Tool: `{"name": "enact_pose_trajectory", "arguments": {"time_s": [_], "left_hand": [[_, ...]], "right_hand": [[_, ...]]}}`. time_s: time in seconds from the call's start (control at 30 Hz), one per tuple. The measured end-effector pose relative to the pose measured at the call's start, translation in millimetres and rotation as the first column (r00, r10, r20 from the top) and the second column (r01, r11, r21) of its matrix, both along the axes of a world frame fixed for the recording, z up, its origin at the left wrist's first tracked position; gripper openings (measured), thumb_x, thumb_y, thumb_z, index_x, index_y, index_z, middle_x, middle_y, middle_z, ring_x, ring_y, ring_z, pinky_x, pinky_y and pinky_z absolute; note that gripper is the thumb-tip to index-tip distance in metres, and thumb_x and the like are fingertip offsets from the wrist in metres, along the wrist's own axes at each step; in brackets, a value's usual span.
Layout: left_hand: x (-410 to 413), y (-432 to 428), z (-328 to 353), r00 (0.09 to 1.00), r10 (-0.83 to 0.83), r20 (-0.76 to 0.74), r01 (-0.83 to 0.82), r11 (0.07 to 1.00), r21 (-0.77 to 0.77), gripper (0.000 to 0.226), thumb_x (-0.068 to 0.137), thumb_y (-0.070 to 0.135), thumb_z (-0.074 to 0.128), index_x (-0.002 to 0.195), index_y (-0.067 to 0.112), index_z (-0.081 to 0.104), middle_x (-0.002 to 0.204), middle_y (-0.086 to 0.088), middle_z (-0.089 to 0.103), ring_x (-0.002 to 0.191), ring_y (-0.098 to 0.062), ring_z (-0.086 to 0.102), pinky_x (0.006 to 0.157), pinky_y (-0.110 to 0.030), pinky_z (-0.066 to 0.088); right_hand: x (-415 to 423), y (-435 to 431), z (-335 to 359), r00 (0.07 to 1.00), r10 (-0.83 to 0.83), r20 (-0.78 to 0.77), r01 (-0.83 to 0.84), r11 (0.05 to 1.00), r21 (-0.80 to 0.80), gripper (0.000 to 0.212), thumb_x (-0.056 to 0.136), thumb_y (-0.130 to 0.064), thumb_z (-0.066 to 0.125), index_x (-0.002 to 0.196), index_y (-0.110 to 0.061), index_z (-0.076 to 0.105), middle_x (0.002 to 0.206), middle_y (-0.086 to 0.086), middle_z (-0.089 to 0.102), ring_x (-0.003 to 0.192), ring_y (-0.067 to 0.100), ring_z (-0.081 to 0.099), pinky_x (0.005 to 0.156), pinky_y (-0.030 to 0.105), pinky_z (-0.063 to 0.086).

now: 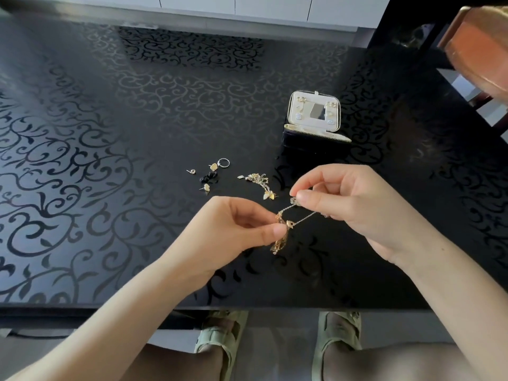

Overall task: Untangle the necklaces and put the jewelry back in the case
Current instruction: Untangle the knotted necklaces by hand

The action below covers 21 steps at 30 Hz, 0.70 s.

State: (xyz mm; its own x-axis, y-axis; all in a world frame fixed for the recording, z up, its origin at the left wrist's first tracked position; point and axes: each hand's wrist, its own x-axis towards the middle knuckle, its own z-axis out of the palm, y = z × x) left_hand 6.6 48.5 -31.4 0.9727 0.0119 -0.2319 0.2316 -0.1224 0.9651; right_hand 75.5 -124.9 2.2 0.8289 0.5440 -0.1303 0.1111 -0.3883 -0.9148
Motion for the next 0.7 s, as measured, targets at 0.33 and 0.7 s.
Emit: {"name": "enact_pose_trajectory", "arguments": {"time_s": [0.33, 0.7], "left_hand": [[-1.4, -6.6, 10.6, 0.997, 0.065, 0.028, -0.068, 0.992, 0.107, 0.010, 0.064, 0.035, 0.075, 0.070, 0.027, 0.074, 0.065, 0.008, 0.072, 0.062, -0.001, 0.065, 0.062, -0.008, 0.048], [-0.1, -13.1, 4.4, 0.987, 0.086, 0.136, -0.129, 0.929, 0.346, 0.004, 0.079, 0.025, 0.073, 0.077, 0.025, 0.076, 0.067, 0.010, 0.072, 0.066, -0.005, 0.066, 0.066, -0.018, 0.052]], "right_hand": [[-12.2, 1.4, -11.2, 0.994, 0.046, 0.101, -0.041, 0.998, -0.049, 0.009, 0.078, -0.036, 0.067, 0.079, -0.031, 0.075, 0.081, -0.006, 0.071, 0.080, 0.025, 0.059, 0.075, 0.036, 0.048], [-30.5, 16.2, -27.3, 0.731, 0.003, 0.682, 0.293, 0.902, -0.317, 0.021, 0.081, -0.031, 0.051, 0.078, -0.030, 0.072, 0.074, -0.019, 0.067, 0.072, 0.005, 0.055, 0.054, 0.025, 0.047]]}}
